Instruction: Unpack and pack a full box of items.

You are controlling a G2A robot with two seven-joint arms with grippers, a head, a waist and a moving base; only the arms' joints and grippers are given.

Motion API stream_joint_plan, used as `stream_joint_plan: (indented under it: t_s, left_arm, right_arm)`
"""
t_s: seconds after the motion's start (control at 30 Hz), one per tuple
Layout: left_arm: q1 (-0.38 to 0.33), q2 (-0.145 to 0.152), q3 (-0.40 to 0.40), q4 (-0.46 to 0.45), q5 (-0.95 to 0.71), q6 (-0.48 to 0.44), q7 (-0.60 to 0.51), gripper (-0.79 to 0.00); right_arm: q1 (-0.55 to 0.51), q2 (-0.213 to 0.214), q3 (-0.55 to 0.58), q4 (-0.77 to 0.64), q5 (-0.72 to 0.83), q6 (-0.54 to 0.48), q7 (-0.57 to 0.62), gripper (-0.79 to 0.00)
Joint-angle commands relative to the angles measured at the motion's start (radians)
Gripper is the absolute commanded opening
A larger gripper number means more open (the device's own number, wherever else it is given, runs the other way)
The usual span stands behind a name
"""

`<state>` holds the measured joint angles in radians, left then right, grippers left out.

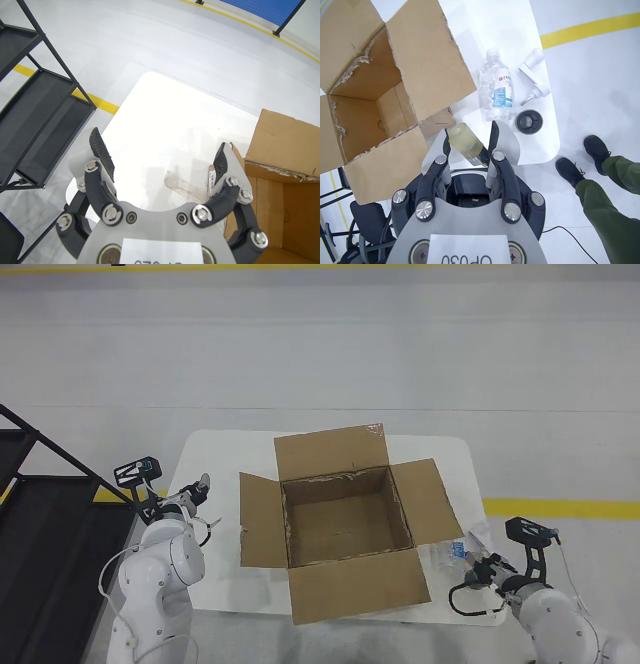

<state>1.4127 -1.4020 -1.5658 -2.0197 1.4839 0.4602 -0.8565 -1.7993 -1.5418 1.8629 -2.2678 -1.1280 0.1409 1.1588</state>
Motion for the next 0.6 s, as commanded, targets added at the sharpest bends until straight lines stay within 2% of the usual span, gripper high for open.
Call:
stream_joint_plan:
  t_s: [0.0,0.3,0.57]
  left_arm:
    - [0.0,0.0,0.0,0.0,0.0,0.0,0.0,0.0]
    - [0.0,0.0,0.0,0.0,0.0,0.0,0.0,0.0]
    - [0.0,0.0,0.0,0.0,0.0,0.0,0.0,0.0]
  right_arm:
    - [-0.007,0.002,-0.003,0.032,-0.001,-0.003,-0.019,-0.785]
    - [0.017,0.011,-0.052,0.189,-0.056,0.018,-0.088,-0.785]
    - [0.093,0.019,-0.104,0.345,-0.087,0.017,-0.126,-0.785]
